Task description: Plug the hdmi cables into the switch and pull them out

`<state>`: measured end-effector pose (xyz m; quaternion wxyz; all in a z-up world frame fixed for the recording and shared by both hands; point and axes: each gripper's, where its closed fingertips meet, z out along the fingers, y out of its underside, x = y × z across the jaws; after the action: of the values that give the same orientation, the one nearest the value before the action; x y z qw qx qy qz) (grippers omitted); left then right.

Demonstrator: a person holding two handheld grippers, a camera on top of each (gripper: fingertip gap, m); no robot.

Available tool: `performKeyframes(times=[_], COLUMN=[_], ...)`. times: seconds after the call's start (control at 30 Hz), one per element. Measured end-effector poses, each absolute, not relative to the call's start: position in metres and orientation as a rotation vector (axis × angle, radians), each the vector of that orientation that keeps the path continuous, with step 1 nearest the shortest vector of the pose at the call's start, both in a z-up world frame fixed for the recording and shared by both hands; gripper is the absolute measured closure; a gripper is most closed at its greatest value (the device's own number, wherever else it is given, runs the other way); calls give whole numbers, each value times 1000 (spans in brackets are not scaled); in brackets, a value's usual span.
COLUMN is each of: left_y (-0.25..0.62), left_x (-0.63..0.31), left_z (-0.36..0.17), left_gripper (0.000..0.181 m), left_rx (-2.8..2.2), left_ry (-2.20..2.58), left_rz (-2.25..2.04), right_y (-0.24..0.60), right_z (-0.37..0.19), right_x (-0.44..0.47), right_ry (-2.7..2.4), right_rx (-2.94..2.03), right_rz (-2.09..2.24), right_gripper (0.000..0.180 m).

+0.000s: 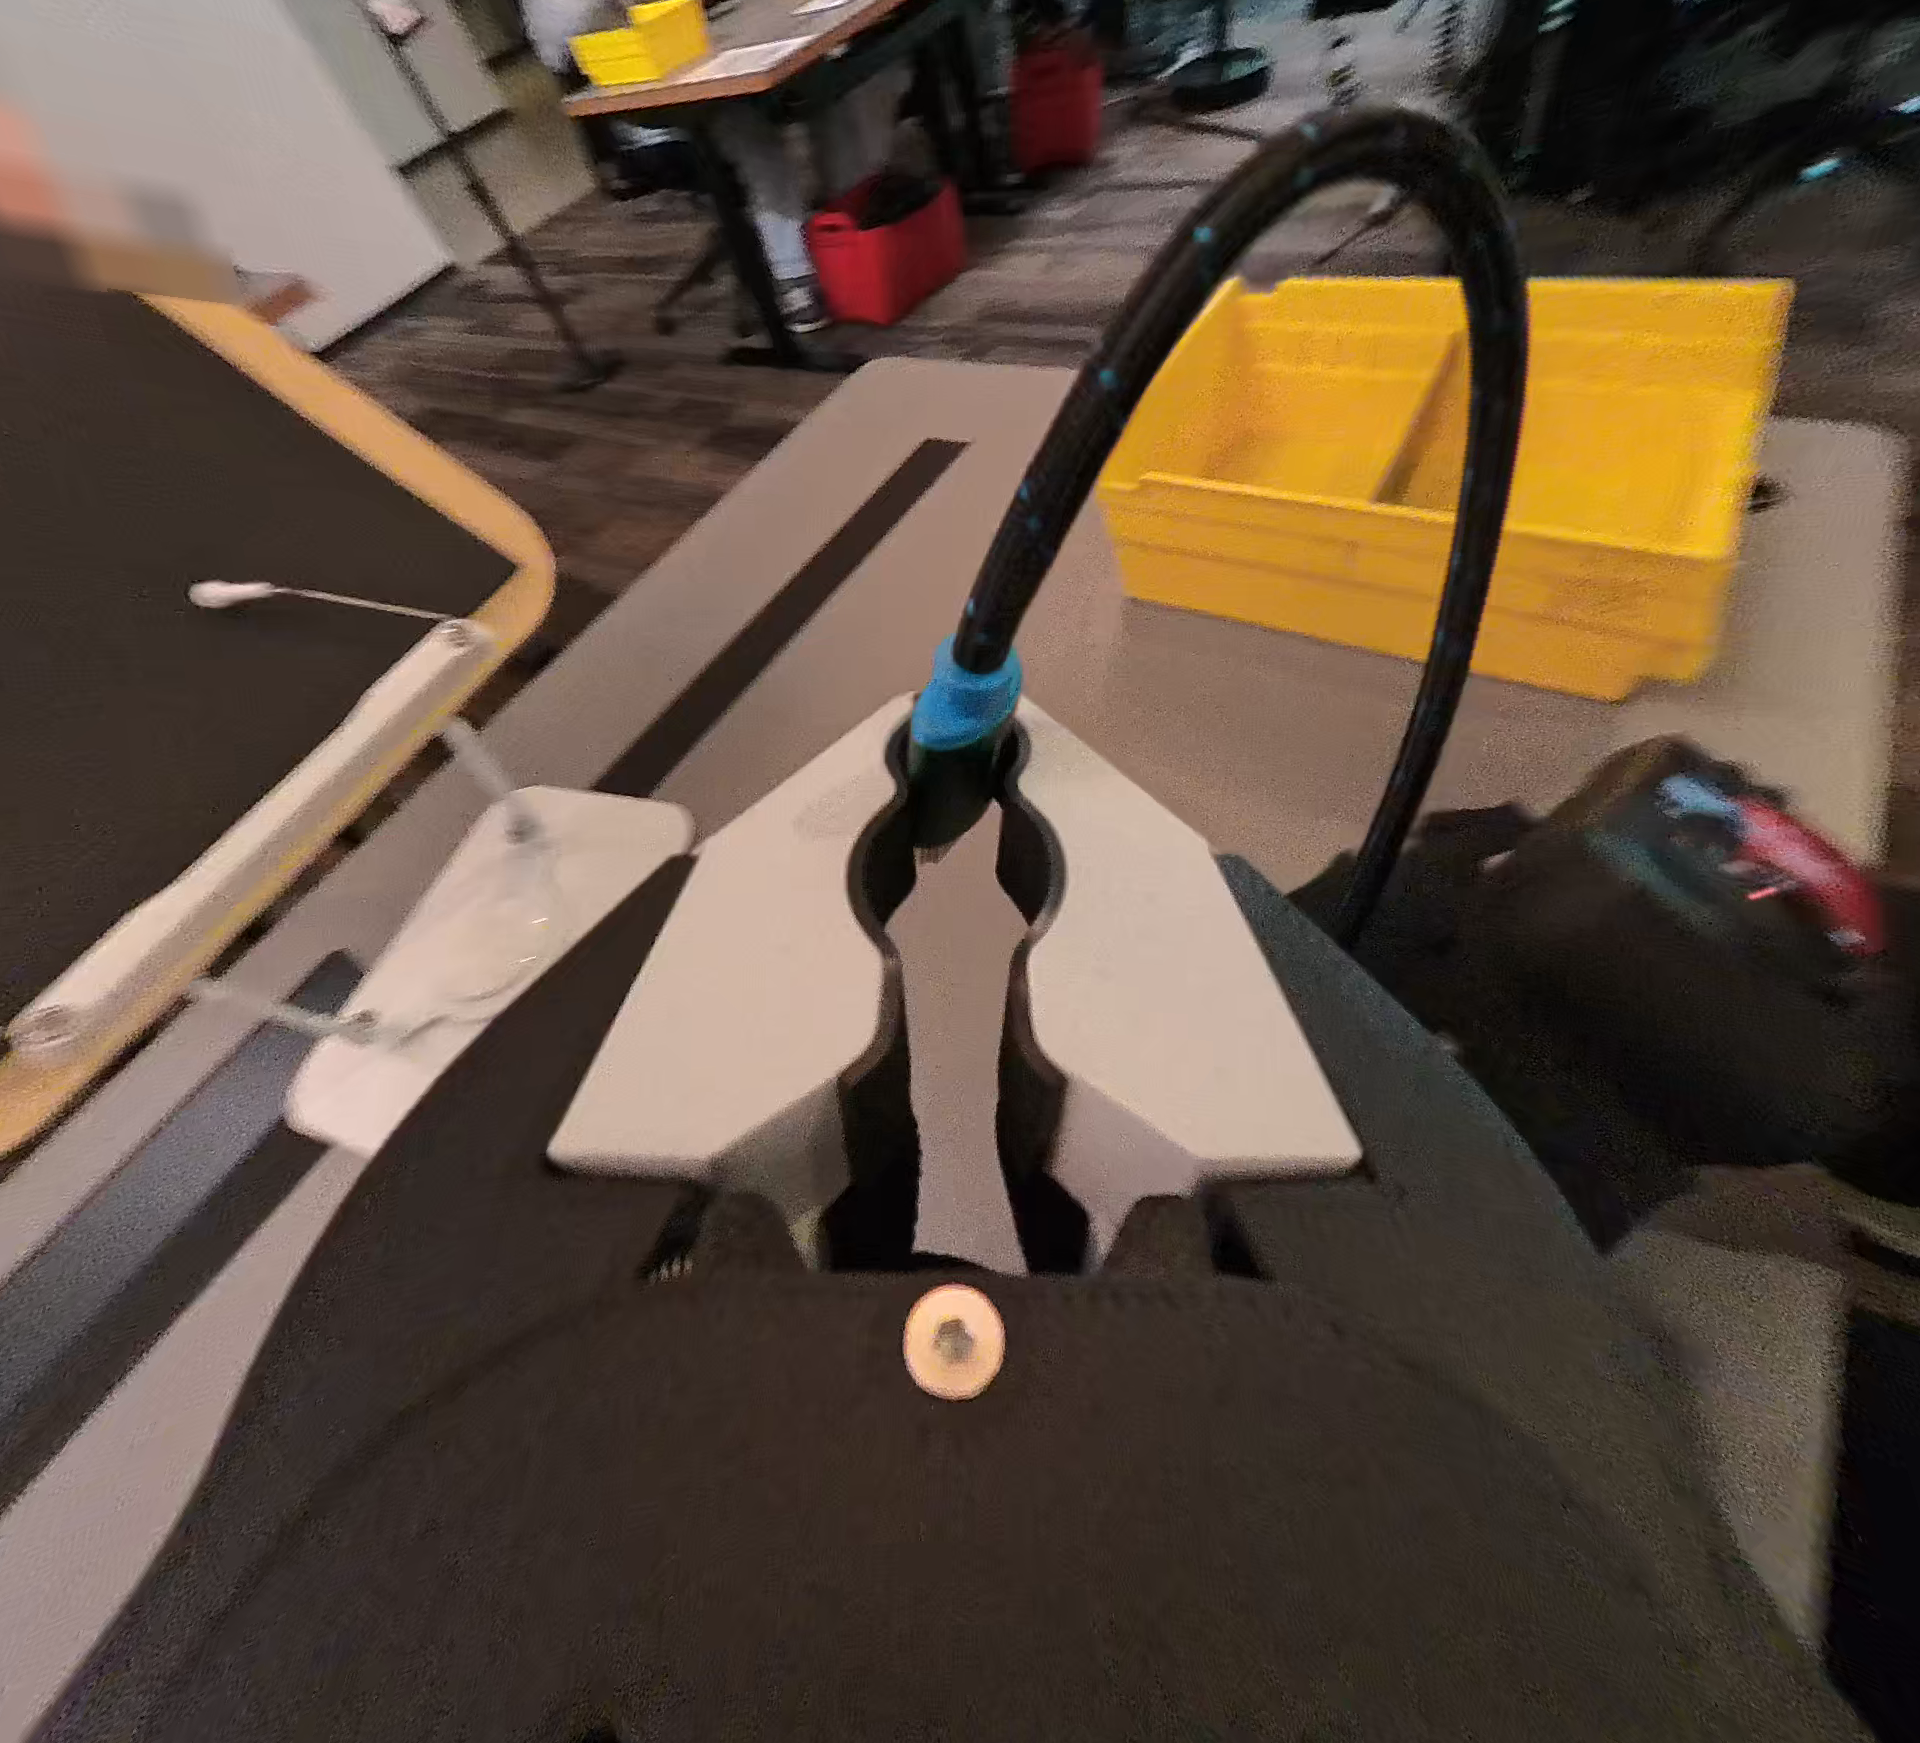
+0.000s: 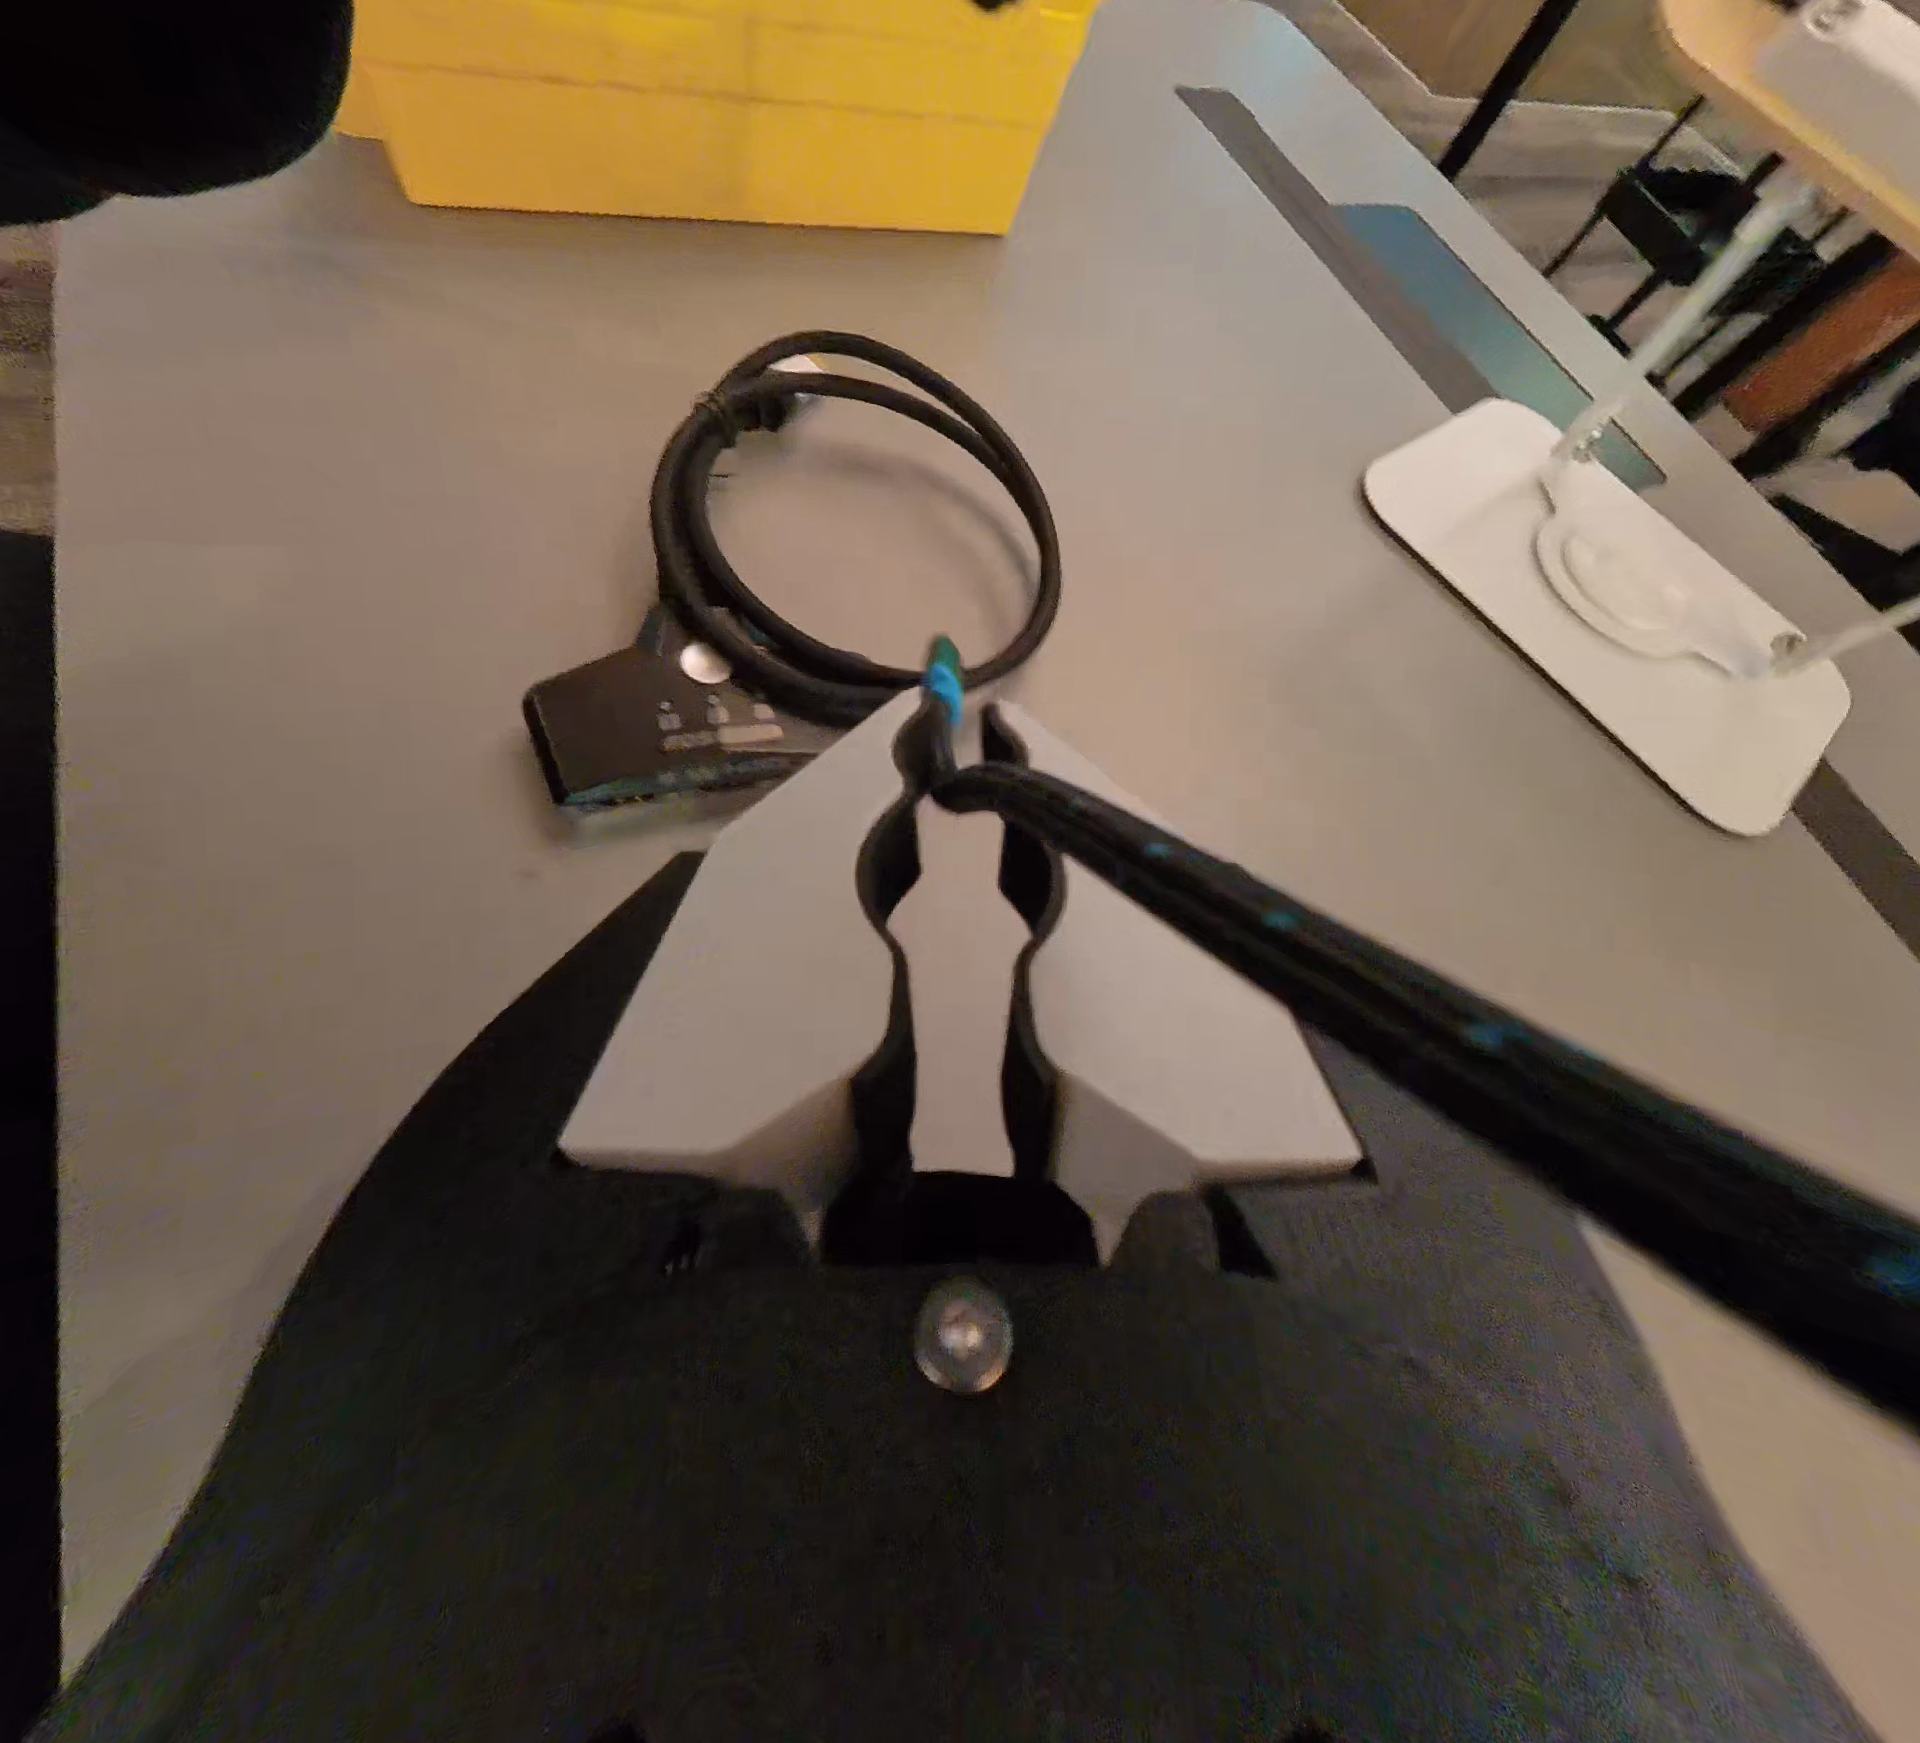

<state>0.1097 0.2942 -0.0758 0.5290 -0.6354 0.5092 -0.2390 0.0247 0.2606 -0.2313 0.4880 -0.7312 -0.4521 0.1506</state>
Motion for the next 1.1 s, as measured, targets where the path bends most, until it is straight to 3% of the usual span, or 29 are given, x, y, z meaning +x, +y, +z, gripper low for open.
performKeyframes(times=[0.23, 0.53, 0.83, 1.1], left_y=[354, 379, 342, 293], left_x=[81, 77, 104, 120], left_z=[-86, -119, -148, -167], left_gripper=[178, 180, 181, 181], left_rx=[-1450, -1417, -1080, -815], left_ry=[1118, 1229, 1494, 1636], left_rz=[-161, 70, 421, 519], right_y=[272, 274, 259, 255], right_z=[-223, -195, -115, -135], right_x=[72, 92, 96, 96], right_ry=[-957, -848, -771, -835], right_rx=[-1868, -1799, -1471, -1531], right_rz=[333, 342, 450, 551], right_gripper=[141, 145, 136, 137])
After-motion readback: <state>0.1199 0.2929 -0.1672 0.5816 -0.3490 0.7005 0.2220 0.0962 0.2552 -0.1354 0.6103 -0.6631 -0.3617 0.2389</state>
